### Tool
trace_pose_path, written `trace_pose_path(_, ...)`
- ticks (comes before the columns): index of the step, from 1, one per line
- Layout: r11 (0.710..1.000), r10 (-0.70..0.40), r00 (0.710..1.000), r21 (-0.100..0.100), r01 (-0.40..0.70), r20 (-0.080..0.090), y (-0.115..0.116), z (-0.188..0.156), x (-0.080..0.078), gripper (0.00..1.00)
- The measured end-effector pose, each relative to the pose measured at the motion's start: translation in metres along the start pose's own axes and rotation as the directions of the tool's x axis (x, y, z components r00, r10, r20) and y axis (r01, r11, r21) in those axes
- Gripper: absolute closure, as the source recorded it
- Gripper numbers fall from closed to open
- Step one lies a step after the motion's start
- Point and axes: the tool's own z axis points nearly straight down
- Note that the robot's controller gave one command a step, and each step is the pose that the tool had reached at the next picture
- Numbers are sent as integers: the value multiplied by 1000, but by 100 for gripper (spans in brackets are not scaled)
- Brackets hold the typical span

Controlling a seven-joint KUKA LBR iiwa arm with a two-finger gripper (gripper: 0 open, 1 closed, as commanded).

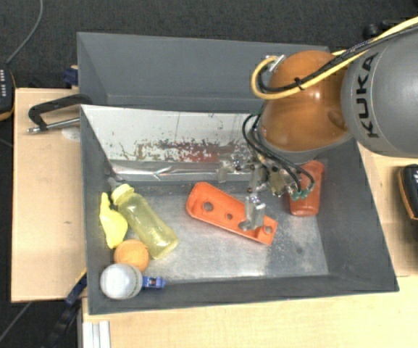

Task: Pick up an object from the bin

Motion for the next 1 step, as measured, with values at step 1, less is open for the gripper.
trace_pose_path(1, 999, -50, 999, -1, 50, 3, -14, 38, -17, 0)
